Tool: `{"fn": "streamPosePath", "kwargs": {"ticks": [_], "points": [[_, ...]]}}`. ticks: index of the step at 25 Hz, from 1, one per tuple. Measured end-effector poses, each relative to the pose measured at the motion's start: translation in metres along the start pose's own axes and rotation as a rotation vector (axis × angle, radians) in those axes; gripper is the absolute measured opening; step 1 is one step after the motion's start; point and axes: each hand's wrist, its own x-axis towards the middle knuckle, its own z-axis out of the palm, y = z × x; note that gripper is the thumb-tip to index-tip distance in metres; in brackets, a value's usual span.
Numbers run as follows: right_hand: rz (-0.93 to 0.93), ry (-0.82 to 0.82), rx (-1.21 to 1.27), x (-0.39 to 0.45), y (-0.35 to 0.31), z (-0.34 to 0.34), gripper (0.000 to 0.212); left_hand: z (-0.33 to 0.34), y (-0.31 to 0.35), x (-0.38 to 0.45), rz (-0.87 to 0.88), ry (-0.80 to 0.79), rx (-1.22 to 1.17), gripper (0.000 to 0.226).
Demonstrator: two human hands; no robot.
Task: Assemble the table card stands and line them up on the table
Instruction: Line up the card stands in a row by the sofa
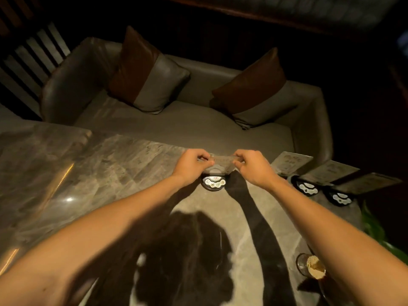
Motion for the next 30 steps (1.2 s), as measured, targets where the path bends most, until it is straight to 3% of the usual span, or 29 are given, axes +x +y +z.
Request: {"fn": "streamPosePath", "kwargs": {"ticks": [9, 17, 19, 21, 25, 30], "points": [[-0.003, 0.031, -0.165, 0.035, 0.09, -0.029, 0.01, 0.073, 0.032, 0.067, 0.031, -0.027, 0.061, 0.005], [-0.025, -0.007, -0.175, 0.043, 0.113, -0.033, 0.014, 0.093, 0.038, 0.078, 0.019, -0.023, 0.053, 0.004], [-0.041, -0.03, -0.171, 0.043, 0.117, -0.034, 0.022, 0.092, 0.038, 0.078, -0.003, -0.028, 0.079, 0.004], [-0.053, -0.029, -0.153, 0.039, 0.122, -0.039, 0.032, 0.09, 0.04, 0.077, -0.011, -0.064, 0.125, 0.019], [-0.069, 0.06, -0.132, 0.018, 0.134, -0.064, 0.04, 0.087, 0.069, 0.069, 0.005, -0.069, 0.22, 0.051], [0.03, 0.325, -0.041, -0.026, 0.187, -0.112, 0.036, 0.111, 0.143, 0.064, 0.21, 0.002, 0.317, 0.048]]}}
